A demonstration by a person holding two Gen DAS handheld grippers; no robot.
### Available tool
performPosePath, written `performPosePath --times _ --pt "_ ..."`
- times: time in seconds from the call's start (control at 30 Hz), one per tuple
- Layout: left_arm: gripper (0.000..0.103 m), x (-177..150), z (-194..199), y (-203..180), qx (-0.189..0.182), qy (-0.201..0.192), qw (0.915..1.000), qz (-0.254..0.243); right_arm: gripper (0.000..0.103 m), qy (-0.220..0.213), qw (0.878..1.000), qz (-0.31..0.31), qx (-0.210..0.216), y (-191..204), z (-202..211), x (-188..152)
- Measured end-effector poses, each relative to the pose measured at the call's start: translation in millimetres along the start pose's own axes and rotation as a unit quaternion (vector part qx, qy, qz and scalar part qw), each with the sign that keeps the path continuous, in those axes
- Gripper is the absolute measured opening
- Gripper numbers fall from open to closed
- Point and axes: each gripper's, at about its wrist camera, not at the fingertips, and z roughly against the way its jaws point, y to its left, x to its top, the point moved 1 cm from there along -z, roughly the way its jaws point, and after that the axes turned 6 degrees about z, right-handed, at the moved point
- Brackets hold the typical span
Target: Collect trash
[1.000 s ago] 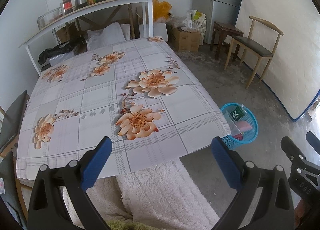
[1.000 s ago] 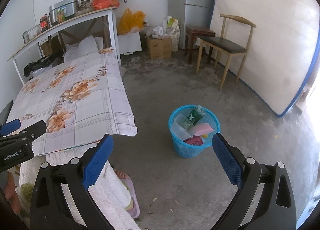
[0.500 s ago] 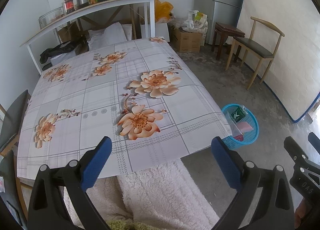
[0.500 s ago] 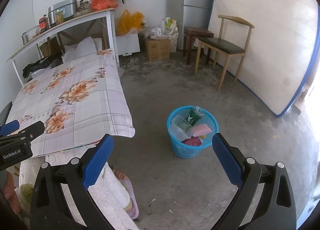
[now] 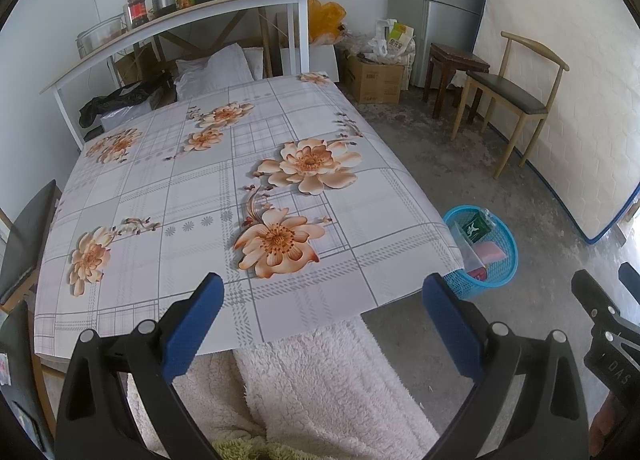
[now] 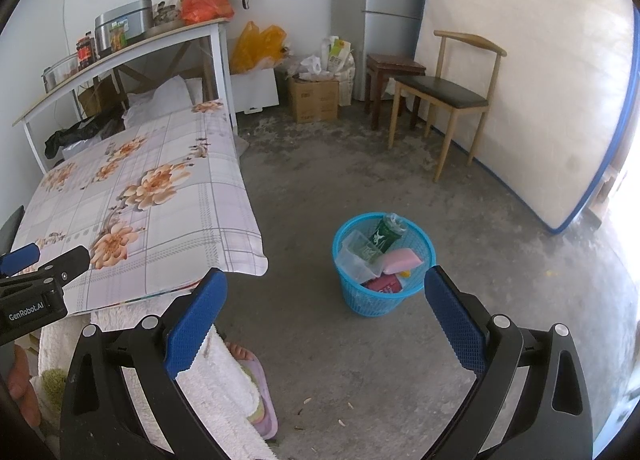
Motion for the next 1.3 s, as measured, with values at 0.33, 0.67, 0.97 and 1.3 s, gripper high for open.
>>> performPosePath --times 0.33,0.67,0.97,1.3 --pt "0.097 0.0 -0.2 0.0 0.0 0.0 1.0 0.0 0.095 0.001 1.0 -0.001 0.0 0.3 -0.2 -1.1" --pt "0.097 0.2 0.0 0.2 -0.001 0.0 1.0 -0.001 0.095 0.0 1.0 -0.001 0.0 0.8 -0.1 -2.1" --pt "0.097 0.4 0.5 0.0 -0.001 0.001 1.0 0.0 0.095 0.0 1.0 -0.001 -0.001 1.2 0.0 -2.6" --pt "0.097 -6.9 2.4 0.0 -0.003 0.004 1.0 -0.002 0.095 0.0 1.0 -0.001 0.0 0.4 -0.1 -2.6"
